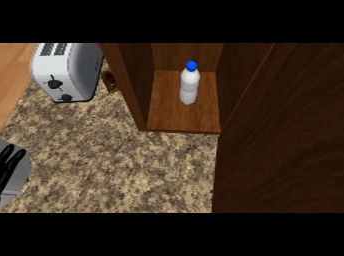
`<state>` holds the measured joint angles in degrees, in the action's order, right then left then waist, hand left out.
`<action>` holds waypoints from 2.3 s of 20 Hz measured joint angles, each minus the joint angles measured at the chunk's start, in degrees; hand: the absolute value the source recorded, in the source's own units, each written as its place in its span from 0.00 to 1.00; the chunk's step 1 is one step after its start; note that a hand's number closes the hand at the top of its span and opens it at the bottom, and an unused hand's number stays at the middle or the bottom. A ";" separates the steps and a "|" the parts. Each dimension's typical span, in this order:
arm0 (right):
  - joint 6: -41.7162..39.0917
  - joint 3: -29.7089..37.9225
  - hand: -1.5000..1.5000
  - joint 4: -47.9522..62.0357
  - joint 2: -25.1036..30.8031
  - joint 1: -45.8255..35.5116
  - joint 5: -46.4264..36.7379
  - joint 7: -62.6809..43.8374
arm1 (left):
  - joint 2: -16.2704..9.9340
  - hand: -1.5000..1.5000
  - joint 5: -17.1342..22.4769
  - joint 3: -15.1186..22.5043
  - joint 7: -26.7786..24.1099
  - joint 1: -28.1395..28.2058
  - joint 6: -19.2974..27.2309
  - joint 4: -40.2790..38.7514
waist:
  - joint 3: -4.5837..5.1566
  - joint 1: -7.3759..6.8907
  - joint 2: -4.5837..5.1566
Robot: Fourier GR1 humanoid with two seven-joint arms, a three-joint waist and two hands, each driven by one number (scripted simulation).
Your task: Pick up the bottled water, place it into the cabinet and close the cabinet
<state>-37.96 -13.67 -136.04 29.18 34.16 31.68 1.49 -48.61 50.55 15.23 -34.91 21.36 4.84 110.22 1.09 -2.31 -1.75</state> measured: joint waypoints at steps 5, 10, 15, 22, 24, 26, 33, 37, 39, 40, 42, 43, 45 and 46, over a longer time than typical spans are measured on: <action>2.72 -4.72 1.00 0.20 0.15 -6.34 -1.31 -4.12 | -1.72 0.00 1.94 -2.33 -0.24 2.30 -2.59 -0.06 | 0.16 -0.54 -0.16; 7.69 -10.40 1.00 0.46 -1.93 -12.05 -2.51 -8.72 | -3.57 0.00 3.35 -5.02 -0.64 4.45 -4.93 -0.76 | 0.22 -0.89 -0.18; 13.19 -14.60 1.00 0.85 -4.47 -18.15 -3.63 -13.87 | -5.23 0.00 4.42 -7.25 -1.17 6.70 -7.72 -1.18 | 0.20 -1.65 -0.16; 19.00 -20.00 1.00 1.75 -8.85 -27.84 -6.38 -21.47 | -6.89 0.00 6.14 -10.20 -1.92 8.88 -11.52 -1.79 | 0.14 -2.69 0.09; 20.09 -21.25 1.00 1.92 -10.34 -30.54 -7.85 -23.51 | -7.38 0.00 6.64 -11.16 -2.06 9.25 -12.49 -2.15 | 0.10 -2.92 0.25; 21.26 -22.08 1.00 2.12 -12.11 -32.83 -9.72 -25.27 | -7.63 0.00 6.66 -11.69 -2.40 9.94 -13.36 -2.26 | 0.04 -3.34 0.38; 21.94 -22.92 1.00 4.14 -16.94 -39.53 -11.08 -31.38 | -8.75 0.00 7.89 -14.49 -3.41 11.70 -17.33 -3.53 | -0.12 -4.72 1.14; 19.20 -23.21 1.00 6.67 -18.12 -43.37 -6.34 -35.73 | -9.50 0.00 8.49 -16.28 -4.11 12.37 -20.23 -4.72 | -0.22 -5.66 1.70; 17.32 -23.00 1.00 8.21 -18.85 -46.33 -3.07 -37.32 | -9.71 0.00 8.58 -17.01 -4.46 12.91 -21.55 -5.41 | -0.30 -6.01 1.86; 16.49 -22.61 1.00 9.41 -19.24 -48.18 -1.42 -37.89 | -9.87 0.00 8.67 -17.43 -4.56 13.04 -22.08 -5.69 | -0.35 -6.01 1.95; 16.02 -21.32 1.00 12.22 -20.34 -52.15 1.87 -39.28 | -10.07 0.00 8.78 -18.25 -4.83 13.72 -23.23 -6.20 | -0.45 -5.86 1.97; 16.65 -20.56 1.00 14.36 -21.28 -54.69 3.10 -39.95 | -10.11 0.00 8.88 -18.64 -5.00 14.16 -23.97 -6.59 | -0.49 -5.70 1.94; 20.57 -19.90 1.00 18.24 -24.00 -59.94 4.98 -41.32 | -9.76 0.00 8.98 -19.27 -5.53 14.96 -25.05 -7.26 | -0.58 -5.22 1.89; 22.92 -19.73 1.00 20.34 -25.09 -62.14 5.82 -41.58 | -9.70 0.00 8.99 -19.63 -5.71 15.67 -25.78 -7.37 | -0.64 -5.01 1.85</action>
<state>-15.04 -33.40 -115.70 4.09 -27.98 37.49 -40.09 -58.31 59.55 -4.40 -40.62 37.03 -20.94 102.84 0.44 -7.33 0.10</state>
